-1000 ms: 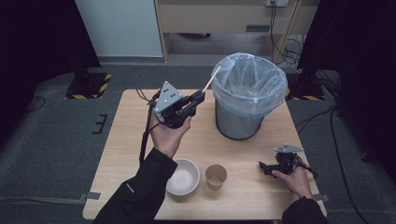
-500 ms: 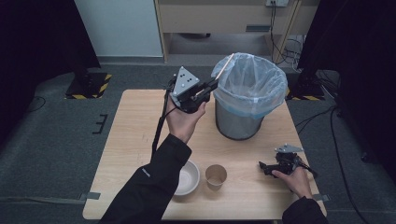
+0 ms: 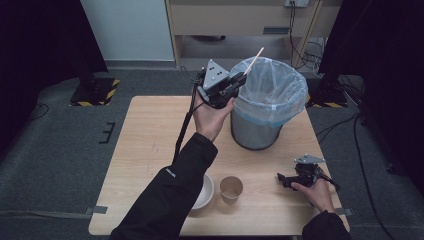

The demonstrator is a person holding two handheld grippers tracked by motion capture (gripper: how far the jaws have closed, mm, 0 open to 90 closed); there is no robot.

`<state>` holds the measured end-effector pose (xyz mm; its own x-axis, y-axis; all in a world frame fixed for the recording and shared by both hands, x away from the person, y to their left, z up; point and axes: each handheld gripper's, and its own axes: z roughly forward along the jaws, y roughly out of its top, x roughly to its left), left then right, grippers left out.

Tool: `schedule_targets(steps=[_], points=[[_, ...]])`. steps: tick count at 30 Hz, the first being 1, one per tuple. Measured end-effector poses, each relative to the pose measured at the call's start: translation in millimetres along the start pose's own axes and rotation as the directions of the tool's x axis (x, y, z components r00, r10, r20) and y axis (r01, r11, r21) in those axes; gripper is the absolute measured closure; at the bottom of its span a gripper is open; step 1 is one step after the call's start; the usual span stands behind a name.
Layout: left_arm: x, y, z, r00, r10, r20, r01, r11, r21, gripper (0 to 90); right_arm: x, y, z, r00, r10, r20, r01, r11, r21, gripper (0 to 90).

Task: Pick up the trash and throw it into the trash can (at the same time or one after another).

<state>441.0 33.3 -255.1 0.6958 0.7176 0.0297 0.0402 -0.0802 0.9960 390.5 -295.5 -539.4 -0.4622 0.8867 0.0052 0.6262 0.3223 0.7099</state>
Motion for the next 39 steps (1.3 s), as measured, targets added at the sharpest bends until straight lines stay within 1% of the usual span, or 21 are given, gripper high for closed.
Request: schedule_targets(steps=[2,4,6,11,12,13,16,18,19,22,29,31,33,34,35,37,39], points=[[0.1,0.7,2.1,1.0,0.002,0.0,-0.002,1.0,0.0,85.2,0.0,0.0,0.0,1.0,0.0,0.0,0.0,1.0,0.0,0.8],[0.8,1.3,6.1,1.0,-0.008,0.003,0.008,0.9999,-0.007,85.2,0.0,0.0,0.0,1.0,0.0,0.0,0.0,1.0,0.0,0.8],[2.7,2.3,11.5,0.9999,-0.01,0.002,0.01,0.9999,-0.007,85.3,0.0,0.0,0.0,1.0,0.0,0.0,0.0,1.0,0.0,0.8],[4.9,5.0,18.4,0.9999,-0.014,0.002,0.014,0.9999,-0.009,85.3,0.0,0.0,0.0,1.0,0.0,0.0,0.0,1.0,0.0,0.8],[5.1,6.9,22.5,0.9998,-0.018,0.005,0.018,0.9998,-0.013,85.2,0.0,0.0,0.0,1.0,0.0,0.0,0.0,1.0,0.0,0.8],[5.1,6.9,22.5,0.9998,-0.018,0.005,0.018,0.9998,-0.013,85.2,0.0,0.0,0.0,1.0,0.0,0.0,0.0,1.0,0.0,0.8],[4.5,11.9,31.2,1.0,-0.002,0.003,0.002,1.0,-0.008,85.2,0.0,0.0,0.0,1.0,0.0,0.0,0.0,1.0,0.0,0.8],[4.4,13.5,33.2,1.0,0.0,0.005,0.0,0.9999,-0.01,85.2,0.0,0.0,0.0,1.0,0.0,0.0,0.0,1.0,0.0,0.8],[4.8,16.2,37.5,1.0,0.004,0.003,-0.004,0.9999,-0.013,85.3,0.0,0.0,-0.1,1.0,0.0,0.0,0.0,1.0,0.0,0.8],[6.1,18.7,42.2,1.0,-0.003,0.005,0.003,0.9999,-0.012,85.2,0.0,0.1,-0.2,1.0,0.0,-0.001,0.0,1.0,0.002,0.8],[10.2,24.9,60.3,0.9994,-0.032,0.013,0.032,0.9992,-0.023,85.3,0.1,0.1,-0.2,1.0,0.001,-0.001,-0.001,1.0,0.003,0.8],[11.1,26.0,69.1,0.9993,-0.036,0.014,0.036,0.9992,-0.017,85.2,0.6,-0.1,-0.6,1.0,0.003,-0.004,-0.003,1.0,0.007,0.8],[11.0,27.1,74.9,0.9994,-0.033,0.014,0.033,0.9993,-0.015,85.2,0.9,-0.2,-0.8,1.0,0.005,-0.007,-0.005,1.0,0.009,0.8],[11.0,27.1,74.9,0.9994,-0.033,0.014,0.033,0.9993,-0.015,85.2,0.9,-0.2,-0.8,1.0,0.005,-0.007,-0.005,1.0,0.009,0.8],[10.3,28.6,80.7,0.9995,-0.028,0.017,0.028,0.9995,-0.012,85.2,1.0,-0.3,-0.7,1.0,0.005,-0.006,-0.005,1.0,0.007,0.8],[9.7,29.1,83.5,0.9996,-0.025,0.016,0.025,0.9996,-0.015,85.3,0.9,-0.2,-0.8,1.0,0.005,-0.007,-0.005,1.0,0.009,0.8],[7.5,30.6,92.8,0.9997,-0.016,0.019,0.016,0.9998,-0.008,85.2,0.9,-0.2,-0.8,1.0,0.005,-0.007,-0.005,1.0,0.009,0.8]])
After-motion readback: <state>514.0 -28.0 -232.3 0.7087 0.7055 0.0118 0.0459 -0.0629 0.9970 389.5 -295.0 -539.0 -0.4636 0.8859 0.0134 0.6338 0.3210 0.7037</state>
